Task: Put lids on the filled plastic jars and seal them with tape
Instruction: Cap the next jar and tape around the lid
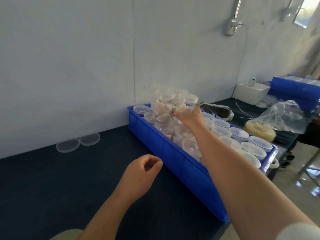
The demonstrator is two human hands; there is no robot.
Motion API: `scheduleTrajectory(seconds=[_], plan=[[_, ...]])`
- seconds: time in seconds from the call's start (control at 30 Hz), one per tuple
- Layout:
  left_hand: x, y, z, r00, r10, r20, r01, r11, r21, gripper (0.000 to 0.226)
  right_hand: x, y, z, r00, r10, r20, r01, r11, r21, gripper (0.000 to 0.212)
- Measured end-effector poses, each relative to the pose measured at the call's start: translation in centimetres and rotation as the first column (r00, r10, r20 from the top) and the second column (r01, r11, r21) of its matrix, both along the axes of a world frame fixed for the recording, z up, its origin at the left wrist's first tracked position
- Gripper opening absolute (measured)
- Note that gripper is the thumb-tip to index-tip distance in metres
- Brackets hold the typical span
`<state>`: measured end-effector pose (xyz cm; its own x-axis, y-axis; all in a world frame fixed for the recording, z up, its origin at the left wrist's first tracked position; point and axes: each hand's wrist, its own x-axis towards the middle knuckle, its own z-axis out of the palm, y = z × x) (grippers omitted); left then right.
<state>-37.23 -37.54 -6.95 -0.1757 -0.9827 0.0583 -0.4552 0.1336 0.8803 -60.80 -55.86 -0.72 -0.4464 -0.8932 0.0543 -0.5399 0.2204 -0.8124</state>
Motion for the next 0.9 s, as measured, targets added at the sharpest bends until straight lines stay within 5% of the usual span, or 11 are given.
scheduleTrajectory(seconds=[0.1, 0.27, 0.43, 0.53, 0.73, 0.8, 0.9], plan=[[0.3, 0.7, 0.1, 1.0, -0.012, 0.012, 0.012, 1.0, -0.011, 0.012, -0.4, 1.1, 0.4, 1.0, 0.0, 0.01, 0.001, 1.0, -0.01, 0.111], [2.4, 2.9, 1.1, 0.998, 0.049, 0.032, -0.046, 0.996, -0.08, 0.013, 0.6, 5.4, 3.6, 0.983, -0.057, 0.175, 0.109, 0.948, -0.3, 0.09], [5.3, 7.2, 1.9, 0.994, 0.108, -0.036, -0.11, 0.992, -0.063, 0.012, 7.3, 14.9, 5.0, 0.902, 0.228, 0.367, -0.026, 0.876, -0.482, 0.043], [7.7, 10.5, 2.1, 0.976, 0.193, -0.104, -0.2, 0.978, -0.058, 0.015, 12.4, 20.8, 1.8, 0.813, 0.428, 0.394, -0.229, 0.858, -0.46, 0.01], [12.3, 18.4, 3.4, 0.946, 0.29, -0.148, -0.305, 0.948, -0.092, 0.026, 23.4, 29.5, -7.1, 0.66, 0.711, 0.241, -0.637, 0.701, -0.321, 0.042], [14.0, 20.4, 3.6, 0.934, 0.333, -0.127, -0.345, 0.934, -0.087, 0.017, 25.7, 30.5, -9.4, 0.692, 0.699, 0.18, -0.63, 0.706, -0.324, 0.046], [16.9, 22.8, 3.1, 0.902, 0.427, -0.061, -0.431, 0.9, -0.063, 0.012, 27.3, 31.2, -12.6, 0.743, 0.655, -0.135, -0.659, 0.682, -0.317, 0.045]])
